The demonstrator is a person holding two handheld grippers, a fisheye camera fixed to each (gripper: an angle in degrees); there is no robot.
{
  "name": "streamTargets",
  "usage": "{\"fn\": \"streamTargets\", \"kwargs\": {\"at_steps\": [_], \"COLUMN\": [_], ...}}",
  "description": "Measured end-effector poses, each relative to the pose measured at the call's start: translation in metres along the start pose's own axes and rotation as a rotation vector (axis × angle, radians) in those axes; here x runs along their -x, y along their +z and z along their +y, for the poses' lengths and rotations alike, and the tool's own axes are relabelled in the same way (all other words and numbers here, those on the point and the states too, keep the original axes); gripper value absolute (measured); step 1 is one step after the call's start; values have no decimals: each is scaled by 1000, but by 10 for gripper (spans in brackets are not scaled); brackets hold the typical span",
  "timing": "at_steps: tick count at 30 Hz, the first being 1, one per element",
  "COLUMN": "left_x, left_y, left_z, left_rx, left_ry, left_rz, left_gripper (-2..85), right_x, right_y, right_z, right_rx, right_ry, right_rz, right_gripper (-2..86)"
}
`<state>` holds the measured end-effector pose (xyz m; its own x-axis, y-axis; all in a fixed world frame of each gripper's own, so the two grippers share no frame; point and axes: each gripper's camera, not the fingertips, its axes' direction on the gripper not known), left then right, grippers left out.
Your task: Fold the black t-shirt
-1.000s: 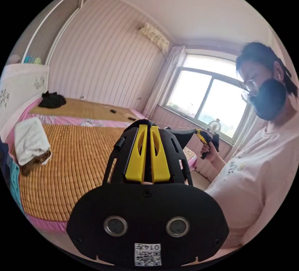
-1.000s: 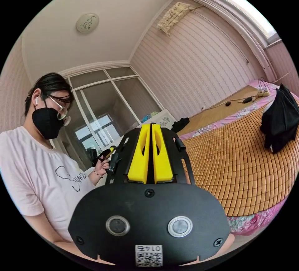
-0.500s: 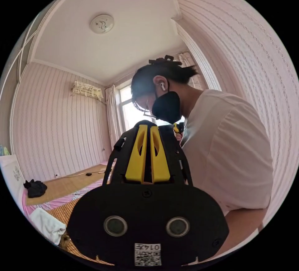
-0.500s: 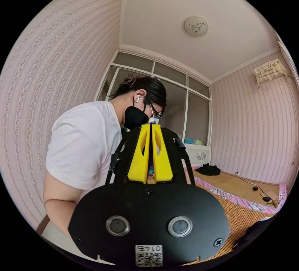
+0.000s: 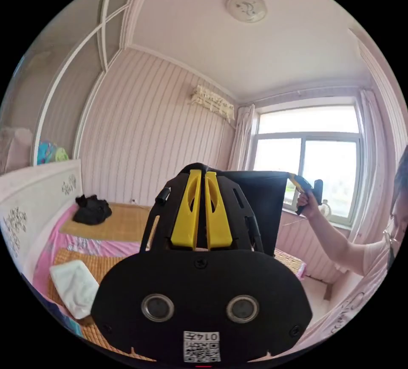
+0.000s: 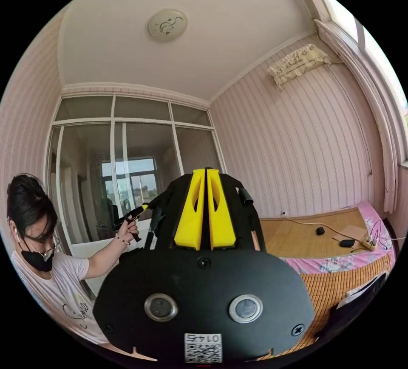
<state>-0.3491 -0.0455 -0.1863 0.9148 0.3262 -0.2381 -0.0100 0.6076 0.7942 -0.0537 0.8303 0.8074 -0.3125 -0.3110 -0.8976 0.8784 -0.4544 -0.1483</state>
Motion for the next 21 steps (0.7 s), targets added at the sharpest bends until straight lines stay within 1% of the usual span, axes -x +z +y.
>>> {"fn": "streamTargets", "kwargs": {"at_steps": [1, 3, 6, 8, 9, 11, 12, 14, 15, 17, 20, 21], "left_x": [-8, -8, 8, 25, 29, 45, 49, 64, 67, 81, 92, 93], "left_y": [1, 4, 15, 32, 38, 62, 67, 84, 87, 93, 91, 90], "left_z": [-11, -12, 24, 79, 96, 173, 192, 266, 283, 346, 397, 405], "left_rx": [-9, 7, 129, 288, 332, 521, 565, 718, 752, 884, 1003, 1025], "left_ry": [40, 42, -5, -24, -35, -82, -106, -214, -234, -346, -442, -455], "left_rz": [0, 35, 52, 17, -4, -64, -67, -75, -80, -92, -100, -99], "left_gripper": [-10, -10, -10, -10, -10, -10, -10, -10, -10, -10, -10, -10], "right_x": [12, 18, 0, -25, -33, -73, -84, -117, -123, -139, -148, -148], "right_y": [5, 11, 21, 33, 36, 55, 60, 72, 74, 76, 73, 71], "right_z": [-9, -6, 43, 111, 130, 214, 236, 323, 343, 418, 492, 504], "right_rx": [-29, -26, 48, 169, 205, 380, 422, 585, 622, 762, 928, 948], "right_ry": [-48, -94, -107, -93, -71, 70, 116, 289, 329, 449, 589, 618], "right_rz": [42, 73, 29, 76, 94, 113, 122, 172, 188, 247, 273, 274], "right_gripper": [1, 1, 1, 1, 1, 1, 1, 2, 2, 2, 3, 3]}}
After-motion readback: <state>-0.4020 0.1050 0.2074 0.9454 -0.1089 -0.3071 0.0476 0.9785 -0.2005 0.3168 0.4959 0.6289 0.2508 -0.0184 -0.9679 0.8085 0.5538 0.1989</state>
